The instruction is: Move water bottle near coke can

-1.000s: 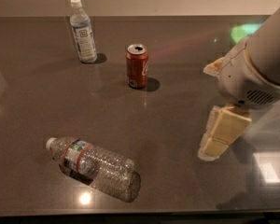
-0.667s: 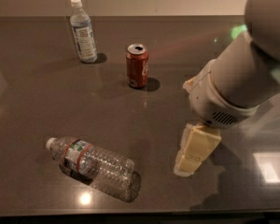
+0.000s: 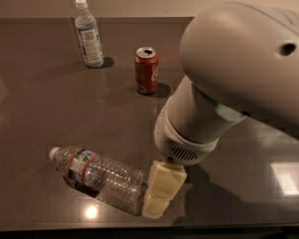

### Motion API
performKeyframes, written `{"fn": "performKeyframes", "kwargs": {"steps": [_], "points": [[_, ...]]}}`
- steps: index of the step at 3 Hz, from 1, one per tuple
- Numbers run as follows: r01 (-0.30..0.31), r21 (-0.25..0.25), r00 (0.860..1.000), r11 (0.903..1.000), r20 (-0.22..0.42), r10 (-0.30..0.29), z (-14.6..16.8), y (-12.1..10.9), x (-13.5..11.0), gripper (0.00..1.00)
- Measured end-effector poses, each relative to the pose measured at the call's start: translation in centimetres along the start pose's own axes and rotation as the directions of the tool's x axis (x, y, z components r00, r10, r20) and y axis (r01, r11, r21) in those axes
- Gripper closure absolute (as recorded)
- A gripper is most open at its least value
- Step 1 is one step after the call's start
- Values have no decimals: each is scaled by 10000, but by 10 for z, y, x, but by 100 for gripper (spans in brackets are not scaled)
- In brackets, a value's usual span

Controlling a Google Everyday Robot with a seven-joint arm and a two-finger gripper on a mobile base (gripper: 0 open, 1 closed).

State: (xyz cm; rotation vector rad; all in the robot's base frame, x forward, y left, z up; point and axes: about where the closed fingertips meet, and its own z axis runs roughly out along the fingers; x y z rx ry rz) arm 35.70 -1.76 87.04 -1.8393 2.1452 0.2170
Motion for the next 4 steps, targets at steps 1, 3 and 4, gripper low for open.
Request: {"fn": "performKeyframes", "kwargs": {"steps": [1, 3, 4], "points": [[468, -721, 9985, 9963, 301, -447, 13, 32, -28, 0], [934, -1161, 9932, 9888, 804, -843, 32, 54, -58, 0], [1025, -1197, 9912, 9875, 958, -913, 37, 58, -66, 0]]}}
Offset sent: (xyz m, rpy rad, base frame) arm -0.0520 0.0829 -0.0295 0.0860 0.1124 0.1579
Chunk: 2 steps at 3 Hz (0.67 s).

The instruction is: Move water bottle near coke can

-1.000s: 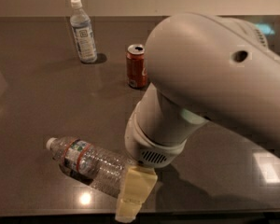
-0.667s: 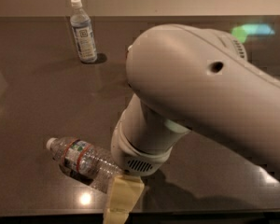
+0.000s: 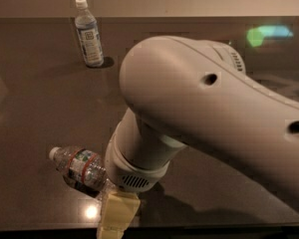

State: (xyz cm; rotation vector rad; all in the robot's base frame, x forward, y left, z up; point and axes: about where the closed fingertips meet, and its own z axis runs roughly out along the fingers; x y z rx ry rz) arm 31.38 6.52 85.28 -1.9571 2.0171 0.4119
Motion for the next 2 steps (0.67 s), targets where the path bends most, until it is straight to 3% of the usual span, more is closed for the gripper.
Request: {"fn": "performKeyframes", "kwargs": {"steps": [2], "points": [[-587, 1225, 9973, 9907, 508, 528, -19, -38, 5, 41]]}}
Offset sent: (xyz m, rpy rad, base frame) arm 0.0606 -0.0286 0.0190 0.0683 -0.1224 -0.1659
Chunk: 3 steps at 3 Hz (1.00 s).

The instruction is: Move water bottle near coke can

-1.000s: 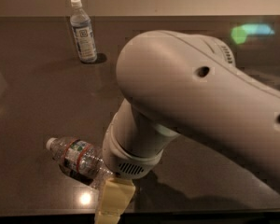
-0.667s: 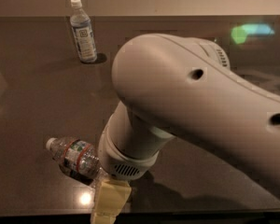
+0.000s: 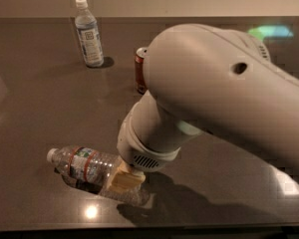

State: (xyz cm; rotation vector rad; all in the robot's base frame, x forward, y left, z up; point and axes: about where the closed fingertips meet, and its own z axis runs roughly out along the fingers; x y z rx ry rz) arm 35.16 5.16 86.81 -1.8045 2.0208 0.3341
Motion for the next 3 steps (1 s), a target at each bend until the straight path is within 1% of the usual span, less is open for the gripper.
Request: {"fn": "performKeyframes", "kwargs": {"steps": [1, 2, 3], "points": [[-184, 328, 9997, 9993, 136, 180, -7, -13, 3, 64], [-252, 563, 9995, 9981, 211, 240, -15, -22, 7, 87], [-352, 807, 9990, 9961, 295, 329, -27, -38, 14, 100]]}}
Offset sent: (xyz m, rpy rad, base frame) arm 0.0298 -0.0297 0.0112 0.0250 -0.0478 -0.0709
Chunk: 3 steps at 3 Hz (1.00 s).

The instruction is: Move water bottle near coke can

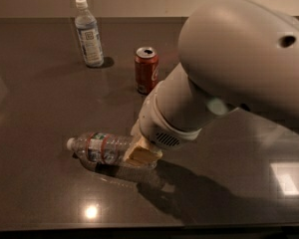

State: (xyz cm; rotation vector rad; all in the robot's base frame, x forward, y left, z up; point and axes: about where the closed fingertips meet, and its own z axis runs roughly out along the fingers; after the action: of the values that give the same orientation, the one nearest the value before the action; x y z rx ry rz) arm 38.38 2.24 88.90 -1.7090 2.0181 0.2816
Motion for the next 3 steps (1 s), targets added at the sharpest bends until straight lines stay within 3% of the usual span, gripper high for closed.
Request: {"fn": "performKeyframes", "kwargs": {"steps": [3], "points": [[64, 818, 9909, 9966, 1335, -173, -66, -107, 34, 100]]}}
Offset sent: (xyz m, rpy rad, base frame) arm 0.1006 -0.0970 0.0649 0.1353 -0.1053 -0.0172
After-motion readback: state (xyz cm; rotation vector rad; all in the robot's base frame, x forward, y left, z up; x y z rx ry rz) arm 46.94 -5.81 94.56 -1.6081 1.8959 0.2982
